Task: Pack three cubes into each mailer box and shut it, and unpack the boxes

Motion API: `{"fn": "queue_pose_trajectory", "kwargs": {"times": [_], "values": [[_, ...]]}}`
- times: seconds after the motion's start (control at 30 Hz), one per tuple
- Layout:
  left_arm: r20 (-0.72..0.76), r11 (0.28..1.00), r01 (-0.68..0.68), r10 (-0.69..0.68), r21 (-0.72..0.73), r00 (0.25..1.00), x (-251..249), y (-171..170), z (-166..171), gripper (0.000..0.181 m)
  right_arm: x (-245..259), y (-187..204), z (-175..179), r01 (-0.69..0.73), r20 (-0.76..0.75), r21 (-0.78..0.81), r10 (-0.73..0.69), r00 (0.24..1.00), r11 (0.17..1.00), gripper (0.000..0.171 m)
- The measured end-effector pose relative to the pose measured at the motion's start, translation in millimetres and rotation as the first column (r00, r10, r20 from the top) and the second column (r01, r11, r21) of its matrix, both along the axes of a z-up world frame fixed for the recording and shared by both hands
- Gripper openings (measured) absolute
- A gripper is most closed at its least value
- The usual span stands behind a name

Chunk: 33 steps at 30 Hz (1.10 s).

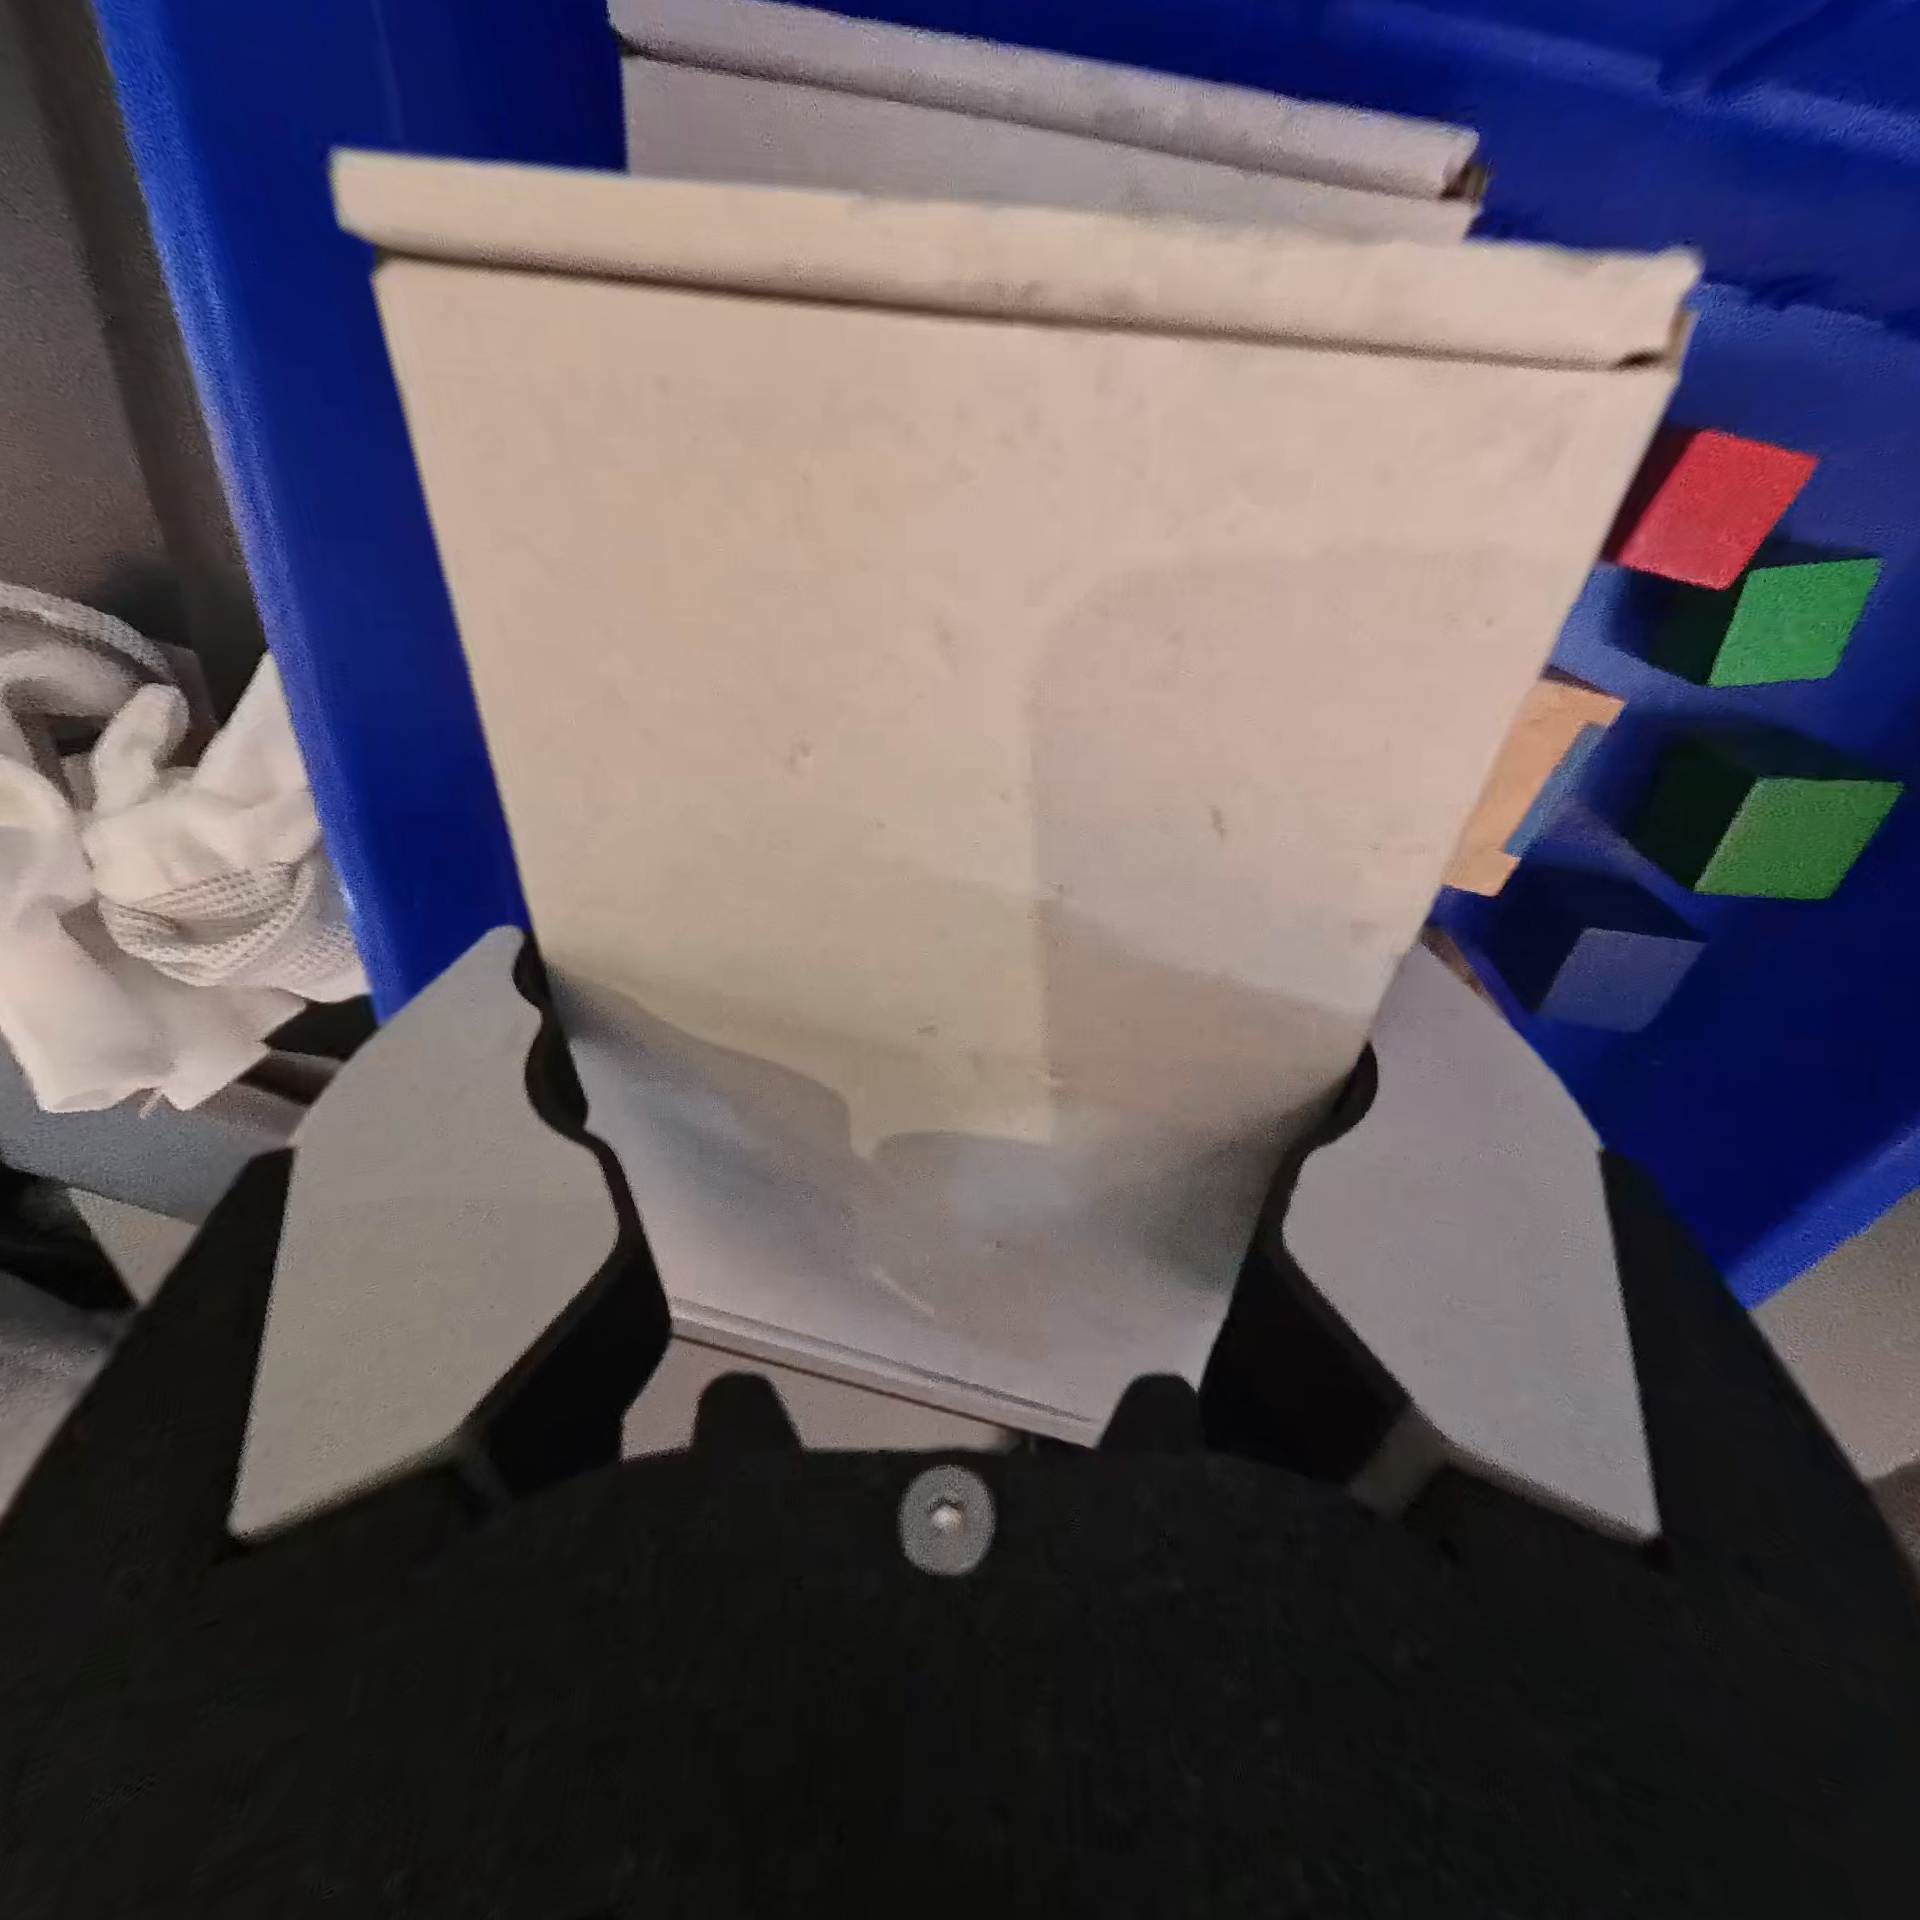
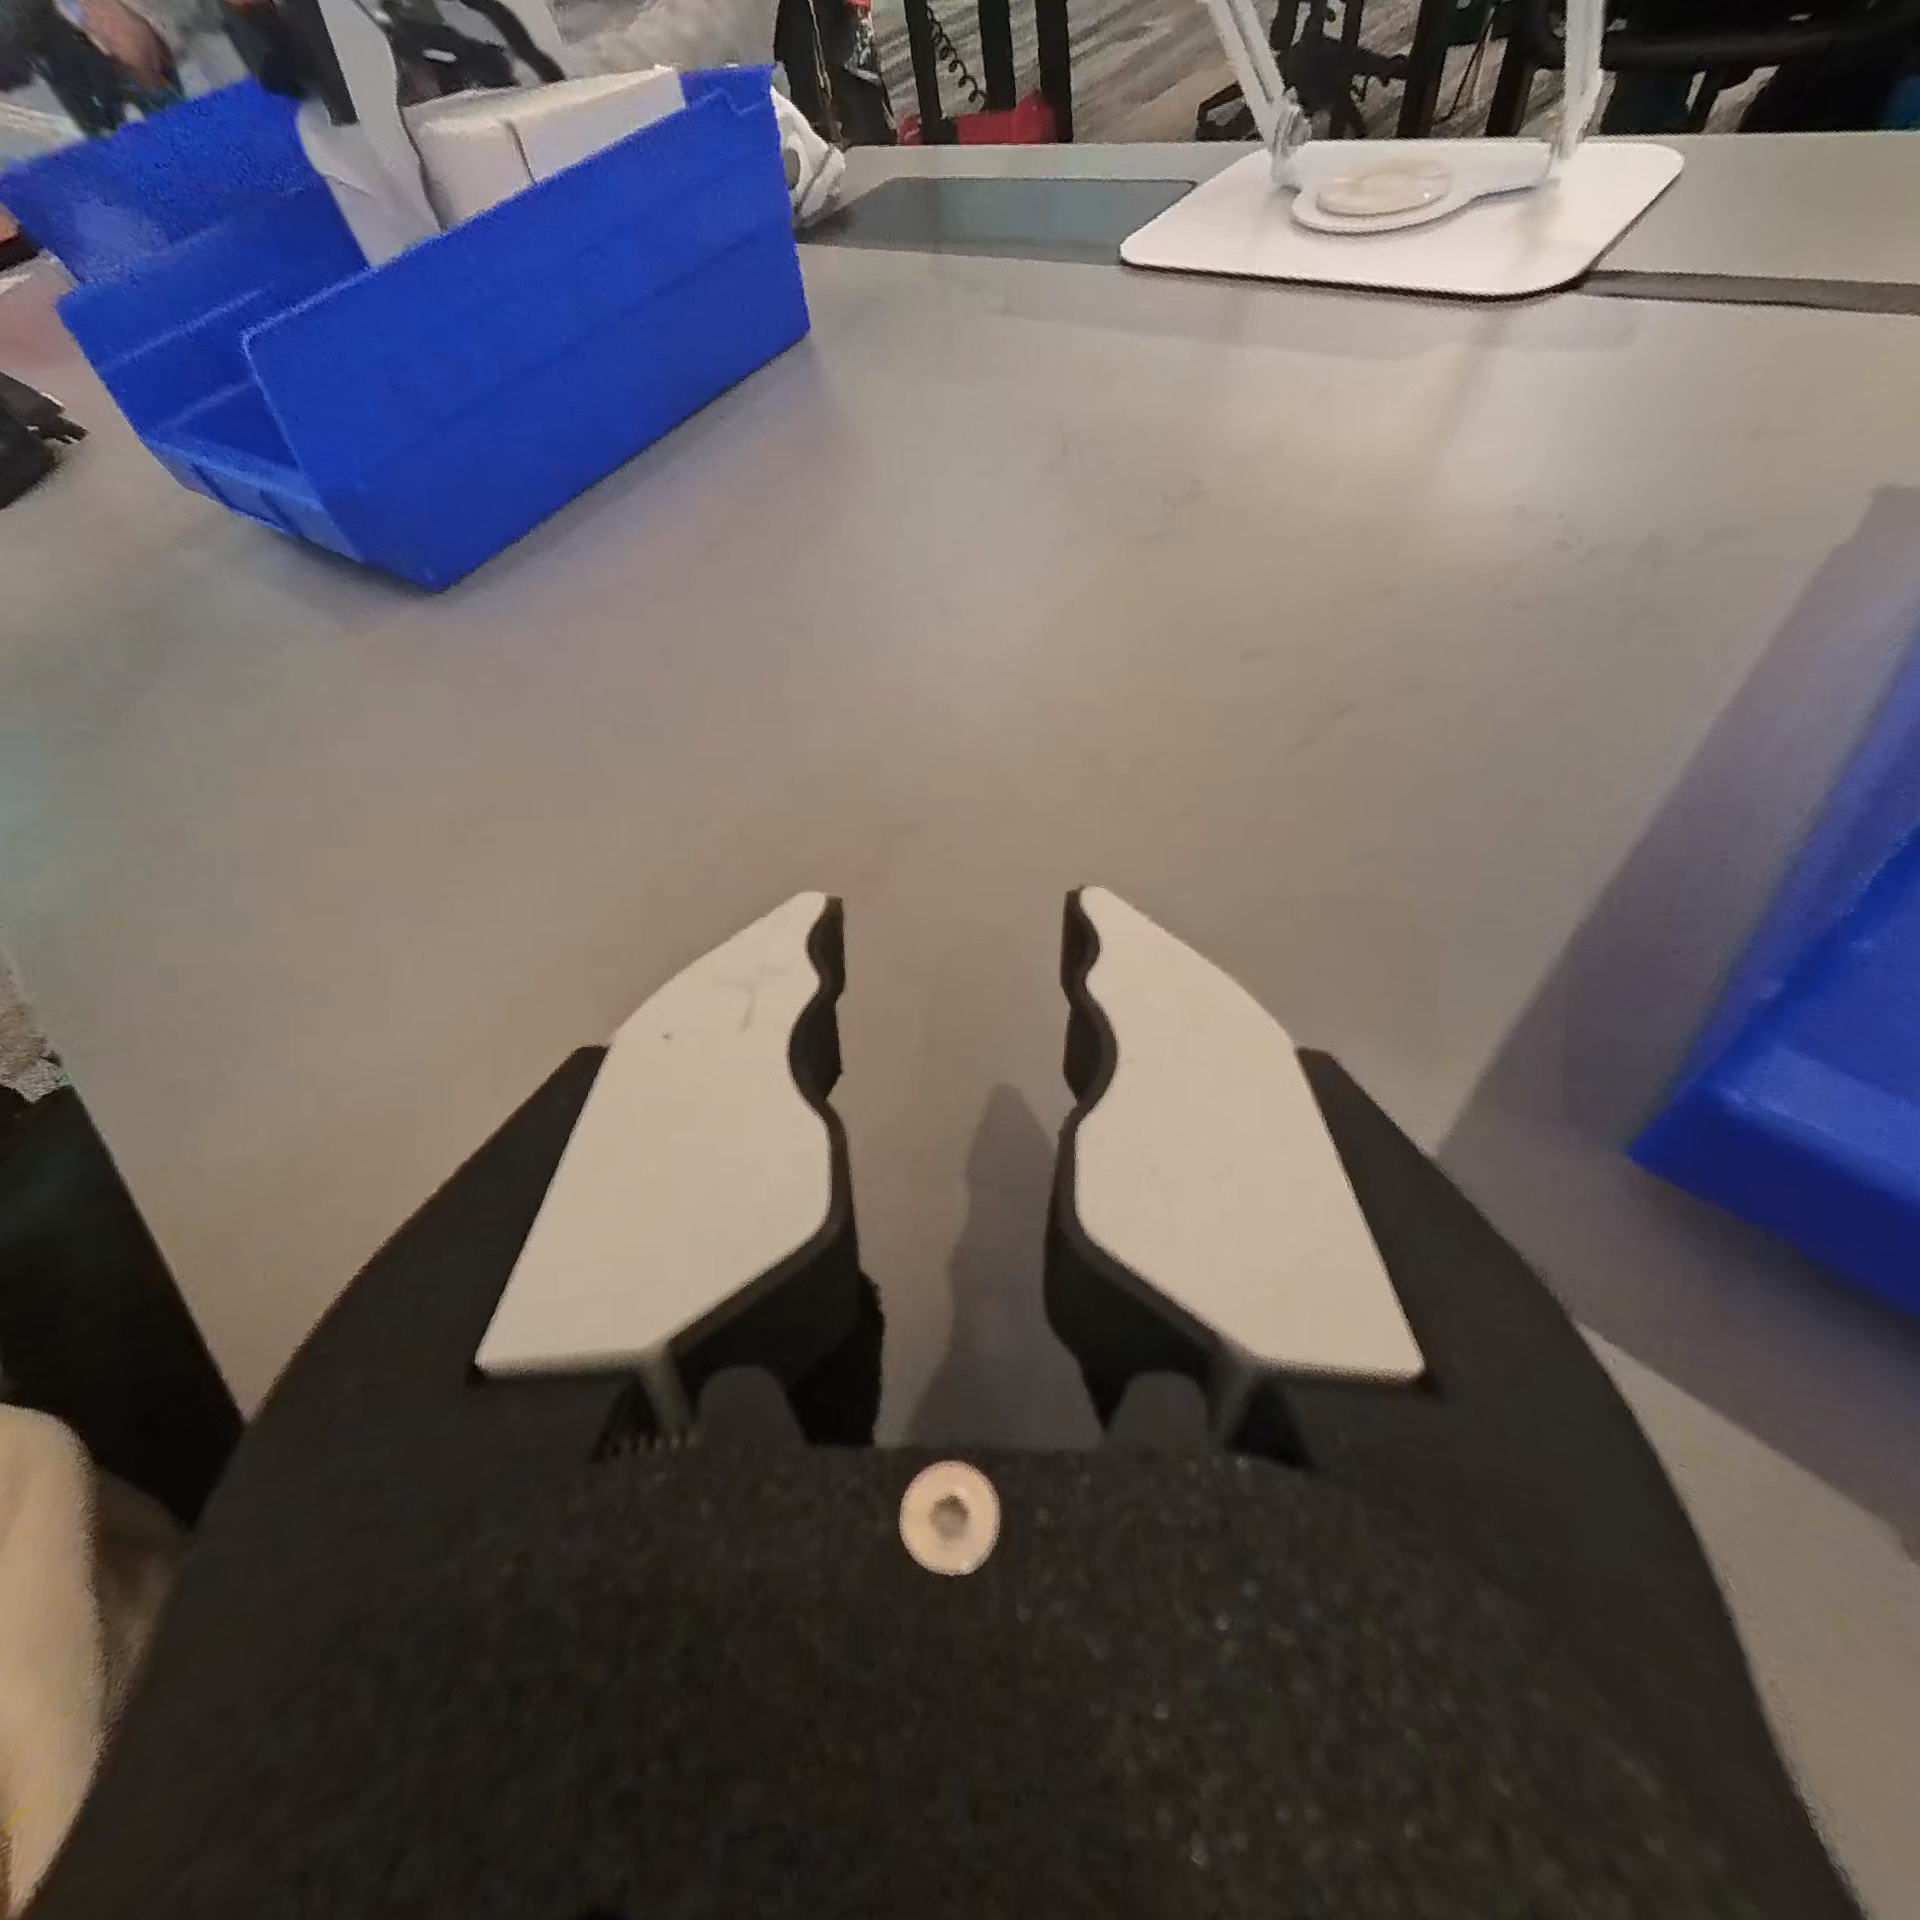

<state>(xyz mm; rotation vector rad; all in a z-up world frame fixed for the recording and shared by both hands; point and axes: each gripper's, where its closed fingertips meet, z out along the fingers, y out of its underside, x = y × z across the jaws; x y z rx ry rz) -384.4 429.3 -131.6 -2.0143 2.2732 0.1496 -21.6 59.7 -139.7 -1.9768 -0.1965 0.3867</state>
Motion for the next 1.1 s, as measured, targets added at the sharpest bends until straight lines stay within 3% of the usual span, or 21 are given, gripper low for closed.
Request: {"fn": "queue_pose_trajectory", "kwargs": {"times": [0.13,0.3,0.43,0.5,0.6,0.67,0.77,0.87,1.0,1.1], "values": [[0.026,0.998,-0.063,0.064,-0.029,0.998,-4.9,-11.7,14.6,0.136,-9.6,-2.8,1.8,-0.034,-0.006,0.009,0.034,0.999,0.999,0.040],[0.187,0.992,-0.086,0.103,-0.093,0.977,16.1,-42.2,76.2,0.136,-16.0,-5.9,5.4,-0.055,0.025,0.029,0.055,0.998,0.998,0.040],[0.337,0.963,0.022,0.072,-0.267,0.939,75.2,-105.4,130.3,0.136,-21.6,-5.5,13.1,-0.077,0.058,0.068,0.073,0.996,0.995,0.040],[0.371,0.917,0.115,0.038,-0.382,0.928,111.0,-147.7,137.9,0.138,-27.8,-4.2,18.5,-0.108,0.090,0.098,0.100,0.991,0.989,0.043],[0.367,0.818,0.247,-0.047,-0.519,0.929,159.3,-211.9,122.9,0.138,-33.0,1.8,29.5,-0.191,0.237,0.153,0.152,0.960,0.970,0.050],[0.339,0.746,0.302,-0.109,-0.593,0.935,185.5,-250.4,100.7,0.137,-42.7,5.5,49.4,-0.270,0.225,0.222,0.220,0.949,0.937,0.055],[0.259,0.660,0.333,-0.211,-0.673,0.943,210.1,-296.9,62.2,0.137,-53.9,12.1,69.2,-0.372,0.255,0.272,0.307,0.917,0.887,0.082],[0.216,0.603,0.353,-0.290,-0.715,0.932,229.9,-330.8,33.3,0.137,-59.5,15.5,70.9,-0.456,0.356,0.276,0.350,0.866,0.846,0.085],[0.230,0.555,0.373,-0.311,-0.743,0.922,256.7,-359.4,17.7,0.140,-76.6,6.6,61.2,-0.545,0.371,0.249,0.441,0.817,0.801,0.087],[0.258,0.559,0.385,-0.294,-0.734,0.920,269.1,-363.0,9.4,0.140,-70.5,10.3,54.2,-0.518,0.438,0.250,0.382,0.814,0.818,0.081]]}}
